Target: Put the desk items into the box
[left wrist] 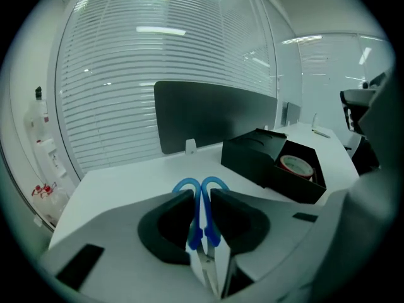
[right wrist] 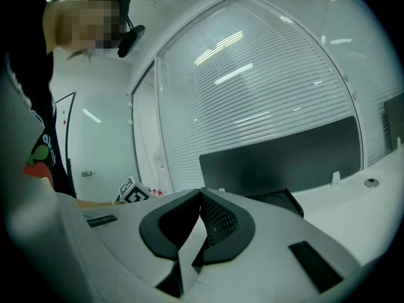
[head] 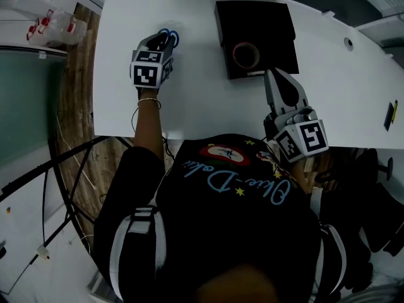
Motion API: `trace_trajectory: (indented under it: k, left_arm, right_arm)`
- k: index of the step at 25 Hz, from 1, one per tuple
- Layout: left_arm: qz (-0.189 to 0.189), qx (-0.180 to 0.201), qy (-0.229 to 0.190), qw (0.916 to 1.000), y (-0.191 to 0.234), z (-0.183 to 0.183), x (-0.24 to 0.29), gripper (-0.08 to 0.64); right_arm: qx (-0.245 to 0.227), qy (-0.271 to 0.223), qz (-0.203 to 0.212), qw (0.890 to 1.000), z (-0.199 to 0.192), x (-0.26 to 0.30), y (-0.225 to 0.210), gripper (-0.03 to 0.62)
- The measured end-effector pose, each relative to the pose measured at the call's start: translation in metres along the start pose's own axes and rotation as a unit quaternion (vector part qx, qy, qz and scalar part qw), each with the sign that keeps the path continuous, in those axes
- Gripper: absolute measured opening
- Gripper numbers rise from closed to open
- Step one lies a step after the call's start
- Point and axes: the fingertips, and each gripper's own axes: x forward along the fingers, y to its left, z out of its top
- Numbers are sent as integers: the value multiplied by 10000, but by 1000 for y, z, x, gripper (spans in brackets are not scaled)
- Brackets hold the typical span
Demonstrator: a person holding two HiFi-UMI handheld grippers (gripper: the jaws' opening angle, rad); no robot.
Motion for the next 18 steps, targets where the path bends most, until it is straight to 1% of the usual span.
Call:
trace_trajectory:
  k: [7,13,18]
  left_arm:
    - [171,-62,-290,9994,-8,13,-30,101]
    - [339,-33,-435,9985,-16,20,-54,101]
    - [544,-18,-531,9971,-18,23,-75,101]
  right_arm:
    - [-32,-55,365,9993,6,7,6,3]
    - [-24,-136,681,9976,9,12,10,3]
    - [-8,-175,864,9961,11,11,14,3]
